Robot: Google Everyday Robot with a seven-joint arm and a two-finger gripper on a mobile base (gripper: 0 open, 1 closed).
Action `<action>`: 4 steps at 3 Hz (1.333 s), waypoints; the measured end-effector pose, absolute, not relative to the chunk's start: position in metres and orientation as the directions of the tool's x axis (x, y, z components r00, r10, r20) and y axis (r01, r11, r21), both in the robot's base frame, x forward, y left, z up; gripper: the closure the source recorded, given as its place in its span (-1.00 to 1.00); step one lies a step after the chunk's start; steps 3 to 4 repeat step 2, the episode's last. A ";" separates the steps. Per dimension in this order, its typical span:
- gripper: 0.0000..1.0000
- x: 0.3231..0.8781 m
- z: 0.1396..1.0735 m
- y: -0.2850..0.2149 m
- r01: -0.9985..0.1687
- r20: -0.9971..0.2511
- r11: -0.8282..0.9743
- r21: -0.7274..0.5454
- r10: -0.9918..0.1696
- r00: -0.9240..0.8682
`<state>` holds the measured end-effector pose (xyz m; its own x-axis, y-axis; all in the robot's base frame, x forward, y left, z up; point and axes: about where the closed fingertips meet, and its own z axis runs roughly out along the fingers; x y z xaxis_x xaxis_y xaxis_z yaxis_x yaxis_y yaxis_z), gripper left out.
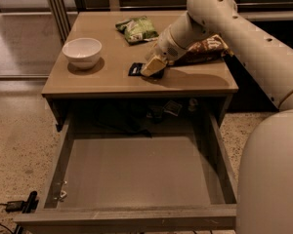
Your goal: Pick rxbar blueberry from top drawer and place on counter
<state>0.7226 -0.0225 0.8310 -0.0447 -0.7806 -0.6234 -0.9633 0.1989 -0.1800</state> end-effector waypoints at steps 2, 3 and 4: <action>-1.00 0.723 0.831 -0.022 -0.963 -0.623 0.199 -0.180 -0.781 -0.045; -1.00 0.723 0.831 -0.022 -0.963 -0.623 0.199 -0.180 -0.781 -0.045; -1.00 0.723 0.831 -0.022 -0.963 -0.623 0.199 -0.180 -0.781 -0.045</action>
Offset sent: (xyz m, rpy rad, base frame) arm 0.0000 0.0000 0.0000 0.0000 0.0000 0.0000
